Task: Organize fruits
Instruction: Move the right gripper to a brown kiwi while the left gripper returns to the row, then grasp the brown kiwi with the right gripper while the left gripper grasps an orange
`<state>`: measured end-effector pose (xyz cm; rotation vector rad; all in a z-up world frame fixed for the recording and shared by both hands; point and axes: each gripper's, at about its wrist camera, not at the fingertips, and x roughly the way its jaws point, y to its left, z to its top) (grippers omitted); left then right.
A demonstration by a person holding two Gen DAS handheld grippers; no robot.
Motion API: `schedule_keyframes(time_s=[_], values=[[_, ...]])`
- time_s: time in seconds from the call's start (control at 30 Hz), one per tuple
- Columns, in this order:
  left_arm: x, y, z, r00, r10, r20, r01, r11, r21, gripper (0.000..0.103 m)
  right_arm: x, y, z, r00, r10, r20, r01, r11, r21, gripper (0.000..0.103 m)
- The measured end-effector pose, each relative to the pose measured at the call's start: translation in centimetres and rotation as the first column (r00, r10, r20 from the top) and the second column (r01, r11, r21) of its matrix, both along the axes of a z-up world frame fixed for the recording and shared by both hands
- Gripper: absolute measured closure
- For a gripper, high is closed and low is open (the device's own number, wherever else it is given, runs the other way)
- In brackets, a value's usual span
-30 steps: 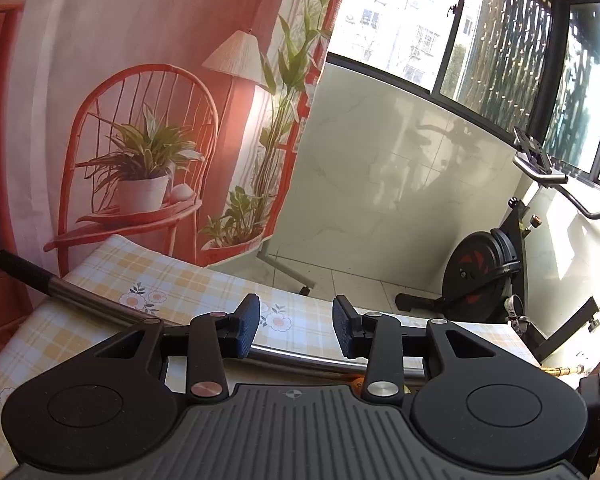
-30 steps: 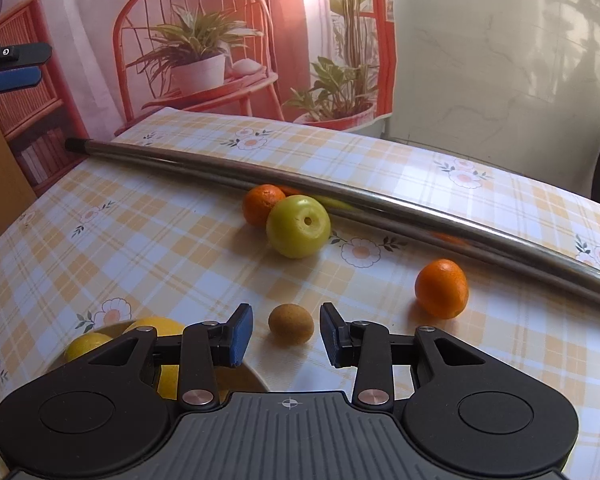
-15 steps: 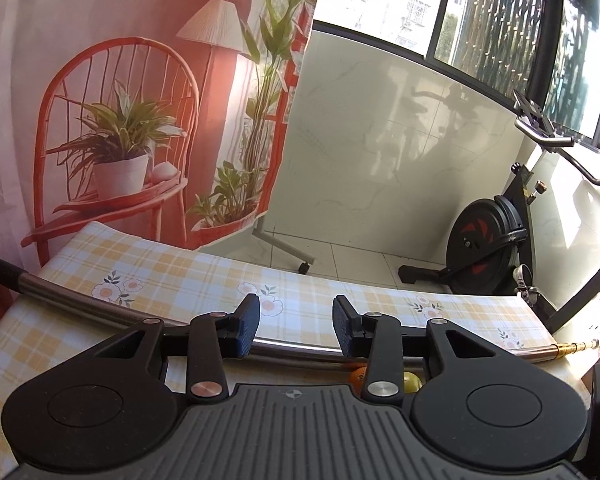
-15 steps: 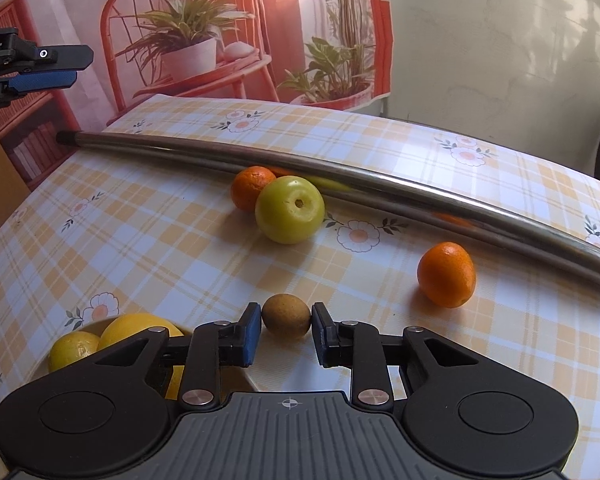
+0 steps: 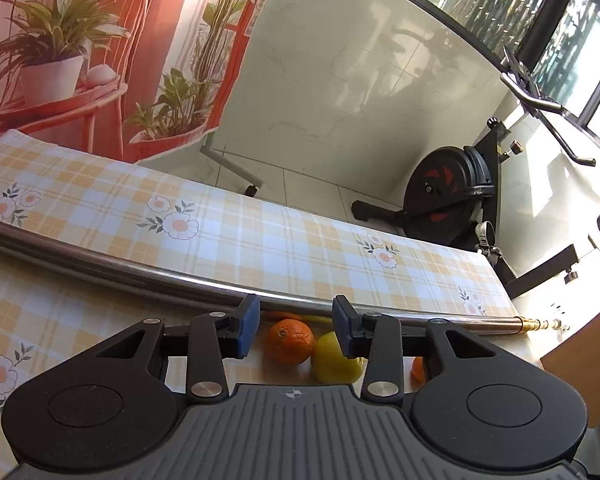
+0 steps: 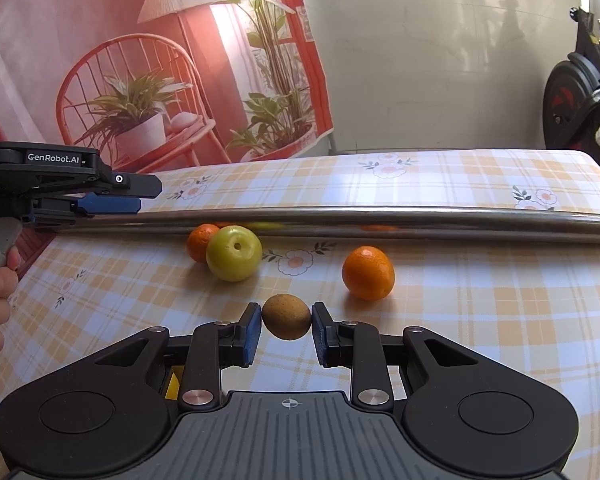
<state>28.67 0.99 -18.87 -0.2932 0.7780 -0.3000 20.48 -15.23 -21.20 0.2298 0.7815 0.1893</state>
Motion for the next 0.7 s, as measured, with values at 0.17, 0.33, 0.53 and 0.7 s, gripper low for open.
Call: schedule_keyframes(time_s=[0.17, 0.33, 0.53, 0.7], values=[[1.8, -0.2, -2.5, 0.994, 0.033, -0.102, -0.042, 0.995, -0.088, 0.062, -0.7, -1.0, -0.2, 1.000, -0.027, 0.002, 0.027, 1.000, 0.015, 0.078], [3.2, 0.1, -4.7, 0.982, 0.083, -0.169, -0.105, 0.986, -0.127, 0.062, -1.0, -1.5, -0.5, 0.999, -0.041, -0.007, 0.041, 0.999, 0.031, 0.078], [3.7, -0.8, -5.8, 0.975, 0.098, -0.201, -0.125, 0.984, -0.126, 0.062, -1.2, -1.6, -0.8, 0.999, -0.047, -0.013, 0.047, 0.998, 0.044, 0.078], [4.2, -0.9, -7.0, 0.968, 0.115, -0.224, -0.148, 0.979, -0.139, 0.063, -1.3, -1.8, -0.9, 0.998, -0.053, -0.018, 0.054, 0.997, 0.056, 0.078]])
